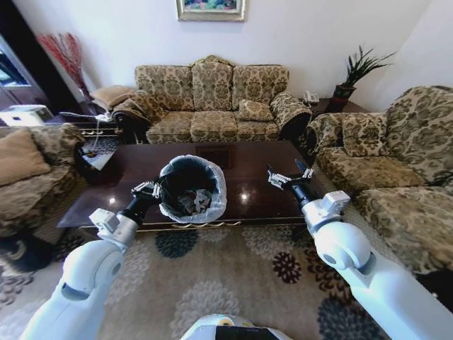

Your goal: Move to the front of the table and place the trash on the table into the trash bin.

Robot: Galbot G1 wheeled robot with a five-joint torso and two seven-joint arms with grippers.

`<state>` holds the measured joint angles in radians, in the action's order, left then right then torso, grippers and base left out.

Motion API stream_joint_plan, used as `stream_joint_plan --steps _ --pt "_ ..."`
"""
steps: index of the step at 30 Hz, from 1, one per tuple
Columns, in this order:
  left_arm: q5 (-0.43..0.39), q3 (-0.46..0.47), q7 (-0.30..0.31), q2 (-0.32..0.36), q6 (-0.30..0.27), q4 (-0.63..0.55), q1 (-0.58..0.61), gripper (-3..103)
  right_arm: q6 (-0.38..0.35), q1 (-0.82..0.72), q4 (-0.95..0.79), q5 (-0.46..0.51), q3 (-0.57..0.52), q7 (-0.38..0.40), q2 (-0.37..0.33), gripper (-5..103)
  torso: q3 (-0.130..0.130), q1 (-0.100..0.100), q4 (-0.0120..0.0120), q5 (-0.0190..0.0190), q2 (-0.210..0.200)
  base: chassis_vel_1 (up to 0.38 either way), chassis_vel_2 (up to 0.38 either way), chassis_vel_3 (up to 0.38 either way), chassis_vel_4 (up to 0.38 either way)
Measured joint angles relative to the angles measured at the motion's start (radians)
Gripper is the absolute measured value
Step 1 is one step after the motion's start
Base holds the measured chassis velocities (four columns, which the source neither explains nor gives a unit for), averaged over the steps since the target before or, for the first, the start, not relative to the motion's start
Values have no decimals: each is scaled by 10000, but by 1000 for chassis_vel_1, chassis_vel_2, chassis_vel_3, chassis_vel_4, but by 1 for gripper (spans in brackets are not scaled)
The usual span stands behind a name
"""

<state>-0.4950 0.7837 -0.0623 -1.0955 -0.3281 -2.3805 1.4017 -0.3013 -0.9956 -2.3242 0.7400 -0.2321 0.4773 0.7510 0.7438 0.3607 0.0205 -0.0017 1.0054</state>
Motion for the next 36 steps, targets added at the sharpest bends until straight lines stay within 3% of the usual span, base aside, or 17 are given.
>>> stream_joint_plan --steps 1,2,6,7,12,15,19,21,25,28,30,36 --pt "0 0 0 0 0 0 0 2 0 0 0 0 0 0 0 100 0 0 0 0 0 608 132 -604 -129" --pt "3 -16 5 -98 0 -16 -5 2 -5 -36 -38 74 -59 19 -19 100 2 6 0 26 0 608 156 -592 -149" --pt "19 -30 33 -227 0 -30 -19 2 33 -77 -38 231 -166 76 -23 100 -1 1 -2 21 1 503 131 -537 -152" --pt "52 -27 139 -302 0 -56 -12 2 38 -111 30 287 -279 117 -20 100 -2 -3 0 5 2 382 115 -305 -135" --pt "35 71 572 -285 -312 -238 145 2 67 -191 268 247 -486 134 19 100 -3 -4 3 12 3 247 133 -188 -109" --pt "-298 191 837 -134 -826 -506 394 2 100 -217 362 438 -619 164 123 100 3 8 3 10 -2 54 42 -24 -36" --pt "-544 338 1002 0 -1337 -786 538 2 26 -148 343 850 -783 297 229 100 5 12 -1 35 -4 -92 0 61 4" --pt "-552 450 1232 -39 -1811 -952 662 2 29 -131 476 841 -1012 280 256 100 3 10 -14 23 -3 -101 -49 39 1" --pt "-589 883 1351 -300 -2320 -1051 1185 2 73 -280 734 832 -1541 136 288 100 1 3 -7 22 -3 -20 -15 10 0" --pt "-630 1337 1200 -399 -2315 -1014 1841 2 128 -415 793 905 -1803 69 327 100 -1 0 -1 14 -2 0 0 0 0" --pt "-636 1752 1035 -470 -2014 -749 2430 2 149 -625 786 989 -2052 15 376 100 -1 0 7 15 -2 51 30 3 11" --pt "-816 2026 810 -461 -1495 528 2678 2 261 -1404 758 972 -2828 -234 492 100 -1 0 -1 23 -1 9 5 1 3"
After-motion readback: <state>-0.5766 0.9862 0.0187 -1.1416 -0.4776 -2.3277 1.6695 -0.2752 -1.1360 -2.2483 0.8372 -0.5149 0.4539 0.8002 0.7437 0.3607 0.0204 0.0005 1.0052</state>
